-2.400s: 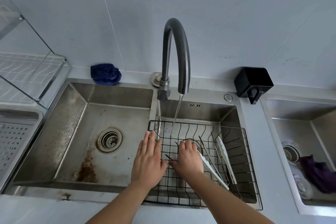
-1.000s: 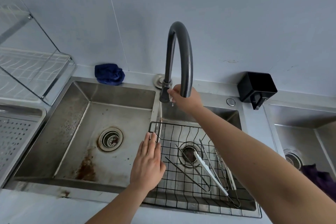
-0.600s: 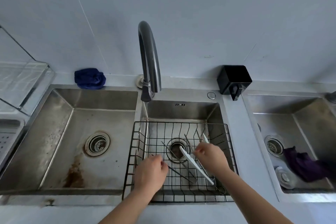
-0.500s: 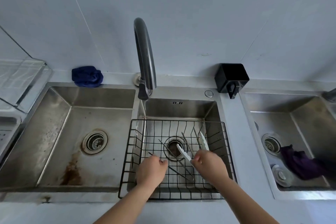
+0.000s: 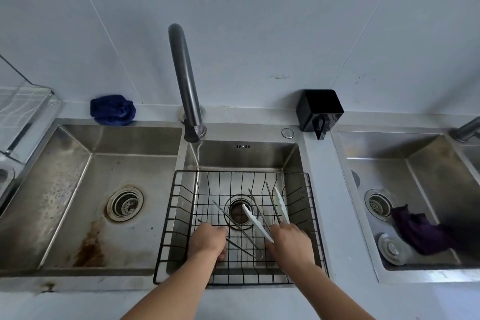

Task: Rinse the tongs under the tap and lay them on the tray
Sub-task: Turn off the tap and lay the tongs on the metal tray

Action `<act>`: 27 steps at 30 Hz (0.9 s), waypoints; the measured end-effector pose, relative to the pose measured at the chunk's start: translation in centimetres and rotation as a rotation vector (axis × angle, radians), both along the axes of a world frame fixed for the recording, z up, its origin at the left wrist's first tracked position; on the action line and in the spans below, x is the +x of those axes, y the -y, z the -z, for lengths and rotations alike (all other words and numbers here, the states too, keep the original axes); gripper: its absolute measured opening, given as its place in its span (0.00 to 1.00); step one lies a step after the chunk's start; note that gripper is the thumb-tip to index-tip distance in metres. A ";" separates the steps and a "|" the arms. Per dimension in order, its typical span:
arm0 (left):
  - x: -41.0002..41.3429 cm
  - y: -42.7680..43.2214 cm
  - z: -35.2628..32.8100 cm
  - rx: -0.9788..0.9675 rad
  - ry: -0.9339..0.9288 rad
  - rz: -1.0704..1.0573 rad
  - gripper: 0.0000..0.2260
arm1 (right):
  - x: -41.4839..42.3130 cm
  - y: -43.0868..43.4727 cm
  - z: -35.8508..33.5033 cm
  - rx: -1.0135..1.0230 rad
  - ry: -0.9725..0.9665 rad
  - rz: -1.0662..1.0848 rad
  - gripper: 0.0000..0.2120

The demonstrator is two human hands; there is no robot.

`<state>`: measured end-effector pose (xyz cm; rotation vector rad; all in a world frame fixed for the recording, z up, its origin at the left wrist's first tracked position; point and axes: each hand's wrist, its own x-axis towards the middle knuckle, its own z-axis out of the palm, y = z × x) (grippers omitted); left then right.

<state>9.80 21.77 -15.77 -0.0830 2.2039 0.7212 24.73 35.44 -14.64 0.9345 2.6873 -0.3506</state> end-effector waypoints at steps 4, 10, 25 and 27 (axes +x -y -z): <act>0.0 0.6 0.1 0.005 -0.040 -0.067 0.15 | 0.2 0.1 -0.5 0.022 -0.016 -0.020 0.06; -0.3 0.6 -1.1 0.021 -0.142 -0.074 0.16 | -0.3 -1.0 -1.9 -0.069 -0.237 0.023 0.07; -3.5 2.6 -6.1 0.162 -0.322 -0.067 0.16 | -0.4 1.3 -7.4 -0.046 -0.324 0.153 0.08; -4.5 3.6 -7.2 0.187 -0.343 -0.075 0.16 | -1.2 2.5 -8.2 -0.009 -0.331 0.164 0.07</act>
